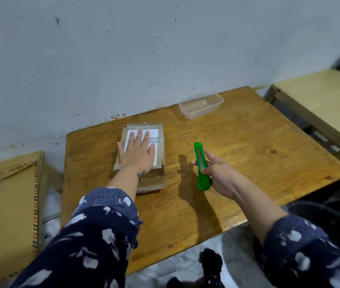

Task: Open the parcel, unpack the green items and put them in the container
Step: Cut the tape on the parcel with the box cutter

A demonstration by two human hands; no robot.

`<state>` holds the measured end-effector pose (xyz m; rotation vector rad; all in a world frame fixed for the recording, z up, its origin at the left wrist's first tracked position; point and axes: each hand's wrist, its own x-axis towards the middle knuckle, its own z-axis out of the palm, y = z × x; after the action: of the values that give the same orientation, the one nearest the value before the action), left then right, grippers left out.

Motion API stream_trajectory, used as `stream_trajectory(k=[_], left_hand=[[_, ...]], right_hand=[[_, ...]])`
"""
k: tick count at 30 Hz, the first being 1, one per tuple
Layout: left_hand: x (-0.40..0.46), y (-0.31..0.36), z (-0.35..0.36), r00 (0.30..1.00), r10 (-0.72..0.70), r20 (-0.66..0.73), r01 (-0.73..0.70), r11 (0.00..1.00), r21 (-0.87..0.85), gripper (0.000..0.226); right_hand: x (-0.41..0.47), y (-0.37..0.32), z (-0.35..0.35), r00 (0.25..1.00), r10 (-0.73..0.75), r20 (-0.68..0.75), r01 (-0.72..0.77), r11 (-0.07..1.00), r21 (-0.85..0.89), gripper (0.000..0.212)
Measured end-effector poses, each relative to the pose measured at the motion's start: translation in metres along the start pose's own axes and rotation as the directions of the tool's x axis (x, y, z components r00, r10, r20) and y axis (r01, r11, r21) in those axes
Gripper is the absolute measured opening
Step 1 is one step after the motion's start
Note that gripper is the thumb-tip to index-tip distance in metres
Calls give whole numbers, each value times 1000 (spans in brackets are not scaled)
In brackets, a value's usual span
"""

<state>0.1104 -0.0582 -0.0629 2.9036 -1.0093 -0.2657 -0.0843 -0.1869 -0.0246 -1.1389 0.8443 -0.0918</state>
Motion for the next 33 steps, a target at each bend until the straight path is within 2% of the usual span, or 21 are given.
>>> stream_trajectory(k=[3, 6, 9, 13, 16, 18, 21, 23, 30, 33], left_hand=[[-8, -10, -3, 997, 77, 13, -77, 997, 1, 54], [-14, -23, -4, 989, 145, 3, -145, 989, 5, 59], [-15, -32, -3, 989, 139, -41, -140, 990, -30, 72], [-13, -35, -1, 992, 121, -44, -122, 992, -22, 72], [-14, -34, 2, 991, 110, -74, -111, 994, -13, 74], [-14, -34, 3, 991, 99, -89, -100, 995, -10, 73], [-12, -35, 5, 991, 84, -101, -87, 996, -23, 72], [-12, -36, 7, 988, 76, -131, -85, 994, -65, 72], [-14, -37, 11, 969, 112, -222, -141, 982, -122, 71], [-14, -37, 12, 963, 120, -242, -154, 980, -124, 70]], right_hand=[[23, -3, 2, 999, 17, -41, -19, 998, -53, 70], [43, -11, 11, 985, -27, -168, -26, 953, -303, 52], [65, -22, 23, 968, -159, -196, 28, 838, -545, 37], [110, -46, 41, 939, -314, -138, 103, 642, -760, 39], [154, -61, 56, 922, -381, -74, 141, 507, -851, 39], [184, -69, 67, 922, -388, 11, 190, 426, -885, 38], [227, -80, 82, 918, -363, 161, 247, 205, -947, 38], [248, -88, 91, 907, -362, 215, 275, 122, -954, 39], [280, -97, 102, 904, -325, 277, 342, 162, -926, 41], [272, -97, 101, 868, -376, 324, 400, 143, -905, 40]])
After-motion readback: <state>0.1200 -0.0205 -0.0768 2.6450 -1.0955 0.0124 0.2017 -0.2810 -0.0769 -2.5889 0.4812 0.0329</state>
